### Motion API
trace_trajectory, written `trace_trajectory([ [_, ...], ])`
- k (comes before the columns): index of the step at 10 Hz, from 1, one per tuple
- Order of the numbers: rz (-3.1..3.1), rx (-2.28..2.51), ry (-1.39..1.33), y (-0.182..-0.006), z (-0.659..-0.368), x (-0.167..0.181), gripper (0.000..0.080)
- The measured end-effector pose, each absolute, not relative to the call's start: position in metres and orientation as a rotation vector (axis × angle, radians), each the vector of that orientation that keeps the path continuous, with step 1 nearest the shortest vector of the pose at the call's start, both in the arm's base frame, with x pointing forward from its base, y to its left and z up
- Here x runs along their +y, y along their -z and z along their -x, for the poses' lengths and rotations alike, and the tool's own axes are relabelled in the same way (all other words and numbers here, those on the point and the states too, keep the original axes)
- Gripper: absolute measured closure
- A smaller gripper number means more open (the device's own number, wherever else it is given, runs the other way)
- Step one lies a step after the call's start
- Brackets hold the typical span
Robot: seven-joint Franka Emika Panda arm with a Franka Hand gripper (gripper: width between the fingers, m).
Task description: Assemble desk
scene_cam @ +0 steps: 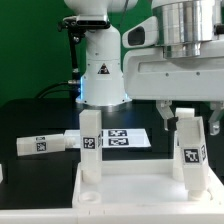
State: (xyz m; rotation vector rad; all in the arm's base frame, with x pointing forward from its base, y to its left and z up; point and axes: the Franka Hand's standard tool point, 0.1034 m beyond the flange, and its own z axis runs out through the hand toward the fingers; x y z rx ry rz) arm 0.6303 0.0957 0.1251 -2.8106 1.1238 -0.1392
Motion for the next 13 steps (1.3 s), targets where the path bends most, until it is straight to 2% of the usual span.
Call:
trace_trajectory([
  [1,2.794,1.16,0.139,-0.1253,-0.6306,0.0957,0.0397],
  [2,2.79,1.171,0.138,-0.1253,-0.6307,0.0954,0.0511],
  [5,2.64,1.463,0.114,-0.1244,-0.6307,0.0956,0.0511],
  [11,1.674,2.462,0.009,-0.1217,-0.6355,0.0988,0.0511],
  [13,1.691,2.452,0.007,-0.1222,-0.6352,0.099,0.0511],
])
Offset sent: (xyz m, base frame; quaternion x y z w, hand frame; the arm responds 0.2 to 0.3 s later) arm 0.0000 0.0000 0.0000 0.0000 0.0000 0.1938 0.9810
